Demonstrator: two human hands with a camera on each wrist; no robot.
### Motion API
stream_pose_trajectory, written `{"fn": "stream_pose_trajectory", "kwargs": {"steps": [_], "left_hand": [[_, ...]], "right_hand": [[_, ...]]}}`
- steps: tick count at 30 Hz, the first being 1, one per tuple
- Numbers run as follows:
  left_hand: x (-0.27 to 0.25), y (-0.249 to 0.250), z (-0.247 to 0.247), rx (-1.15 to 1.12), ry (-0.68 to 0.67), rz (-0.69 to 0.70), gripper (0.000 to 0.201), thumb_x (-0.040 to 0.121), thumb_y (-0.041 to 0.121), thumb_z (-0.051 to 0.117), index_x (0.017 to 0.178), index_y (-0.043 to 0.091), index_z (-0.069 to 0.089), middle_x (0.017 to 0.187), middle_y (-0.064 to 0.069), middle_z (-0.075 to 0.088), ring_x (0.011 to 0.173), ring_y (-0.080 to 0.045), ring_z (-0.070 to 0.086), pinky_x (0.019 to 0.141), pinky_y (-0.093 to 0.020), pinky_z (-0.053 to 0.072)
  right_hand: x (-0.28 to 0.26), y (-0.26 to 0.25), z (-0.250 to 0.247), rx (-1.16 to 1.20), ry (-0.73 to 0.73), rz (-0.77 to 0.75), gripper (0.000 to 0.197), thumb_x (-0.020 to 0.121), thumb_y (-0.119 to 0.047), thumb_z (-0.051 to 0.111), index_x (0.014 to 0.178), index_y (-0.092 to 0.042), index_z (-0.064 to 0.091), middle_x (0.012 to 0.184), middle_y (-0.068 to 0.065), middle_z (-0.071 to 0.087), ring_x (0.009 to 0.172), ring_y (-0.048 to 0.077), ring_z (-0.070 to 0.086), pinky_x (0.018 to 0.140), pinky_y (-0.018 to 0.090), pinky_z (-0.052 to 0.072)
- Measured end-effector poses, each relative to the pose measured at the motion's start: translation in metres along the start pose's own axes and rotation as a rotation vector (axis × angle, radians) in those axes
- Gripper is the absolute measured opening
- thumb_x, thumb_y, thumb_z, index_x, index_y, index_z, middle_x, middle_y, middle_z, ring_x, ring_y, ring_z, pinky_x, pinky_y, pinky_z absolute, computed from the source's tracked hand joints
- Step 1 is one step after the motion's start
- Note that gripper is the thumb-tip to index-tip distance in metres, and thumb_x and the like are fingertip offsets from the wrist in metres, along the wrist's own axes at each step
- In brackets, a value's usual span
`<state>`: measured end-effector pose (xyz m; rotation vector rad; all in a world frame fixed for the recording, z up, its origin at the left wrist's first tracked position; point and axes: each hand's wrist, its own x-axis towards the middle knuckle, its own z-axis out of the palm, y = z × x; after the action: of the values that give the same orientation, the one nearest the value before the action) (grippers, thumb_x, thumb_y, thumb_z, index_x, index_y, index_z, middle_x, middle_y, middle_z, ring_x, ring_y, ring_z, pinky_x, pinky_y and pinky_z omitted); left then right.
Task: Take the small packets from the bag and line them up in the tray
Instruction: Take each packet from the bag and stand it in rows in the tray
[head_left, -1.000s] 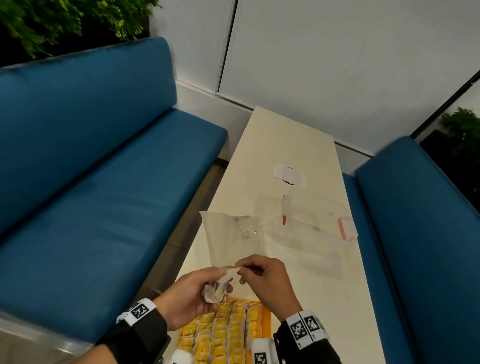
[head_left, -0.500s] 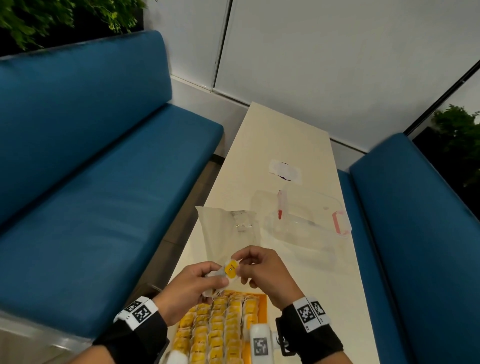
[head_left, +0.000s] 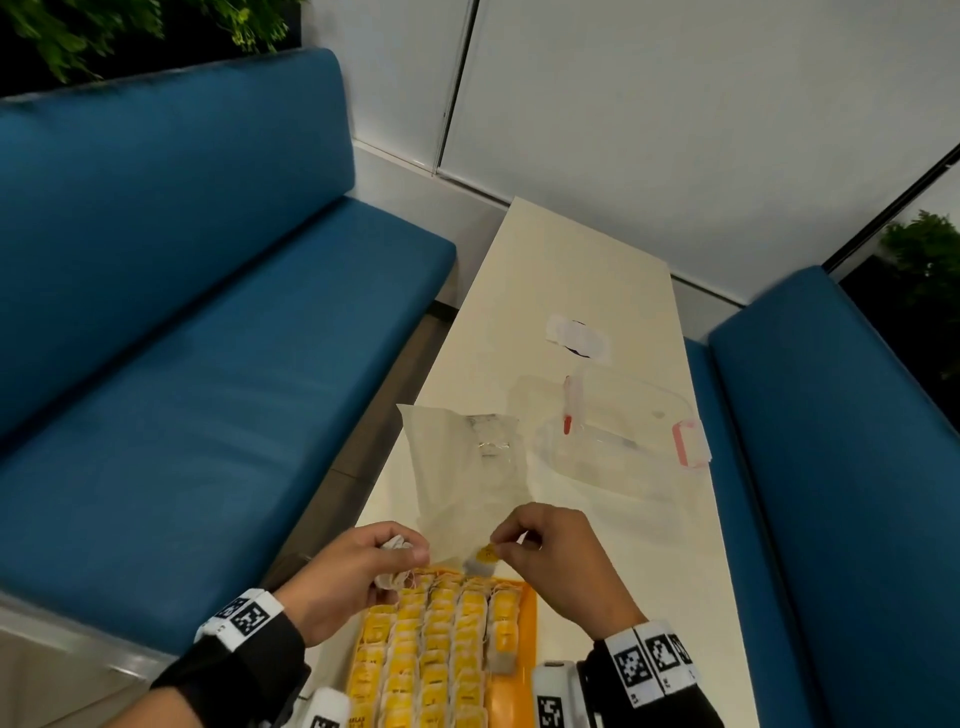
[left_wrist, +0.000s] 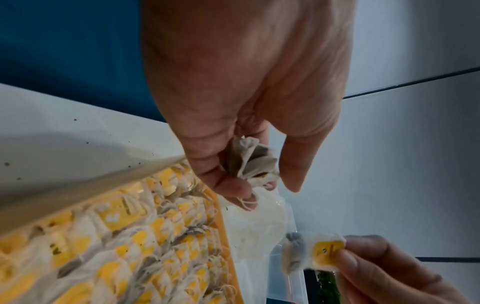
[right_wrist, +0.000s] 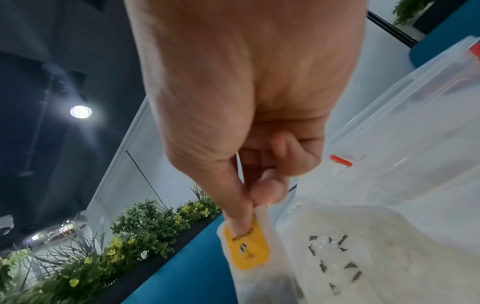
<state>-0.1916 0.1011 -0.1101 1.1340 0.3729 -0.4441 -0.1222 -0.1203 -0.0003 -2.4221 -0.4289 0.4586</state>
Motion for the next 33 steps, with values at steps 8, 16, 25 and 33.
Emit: {"fn": "stream_pose_trajectory", "kwargs": {"steps": [8,16,25,33], "left_hand": [[0.004,-0.011,0.007,-0.031,0.021,-0.052,0.011,0.093,0.013,0.072,0.103,0.009,0.076,0.112,-0.018,0.075,0.087,-0.023,0.070,0.070,-0.032,0.053],[0.006,-0.016,0.012,-0.006,0.040,-0.066,0.009,0.095,0.012,0.070,0.101,0.011,0.076,0.113,-0.017,0.075,0.088,-0.022,0.069,0.069,-0.031,0.053],[0.005,-0.012,0.013,0.001,0.040,-0.073,0.010,0.095,0.012,0.069,0.101,0.012,0.076,0.115,-0.017,0.074,0.090,-0.022,0.069,0.069,-0.031,0.053],[-0.002,-0.003,0.017,-0.102,0.020,-0.119,0.046,0.101,0.045,0.053,0.110,0.006,0.074,0.109,-0.021,0.072,0.087,-0.024,0.067,0.068,-0.030,0.052]], "right_hand": [[-0.026,0.035,0.004,-0.194,-0.229,0.090,0.024,0.084,-0.015,0.069,0.073,-0.036,0.069,0.084,-0.014,0.071,0.069,-0.010,0.059,0.061,0.009,0.040],[-0.032,0.067,0.029,-0.264,-0.580,0.176,0.018,0.078,-0.010,0.075,0.077,-0.029,0.077,0.072,-0.014,0.068,0.075,0.001,0.065,0.065,0.012,0.045],[-0.025,0.092,0.067,-0.530,-0.221,0.096,0.020,0.091,-0.023,0.055,0.098,-0.027,0.072,0.111,-0.009,0.065,0.097,0.016,0.064,0.079,0.029,0.050],[-0.024,0.098,0.076,-0.571,-0.187,0.039,0.019,0.095,-0.023,0.050,0.101,-0.026,0.068,0.116,-0.007,0.058,0.093,0.021,0.064,0.070,0.029,0.045]]}}
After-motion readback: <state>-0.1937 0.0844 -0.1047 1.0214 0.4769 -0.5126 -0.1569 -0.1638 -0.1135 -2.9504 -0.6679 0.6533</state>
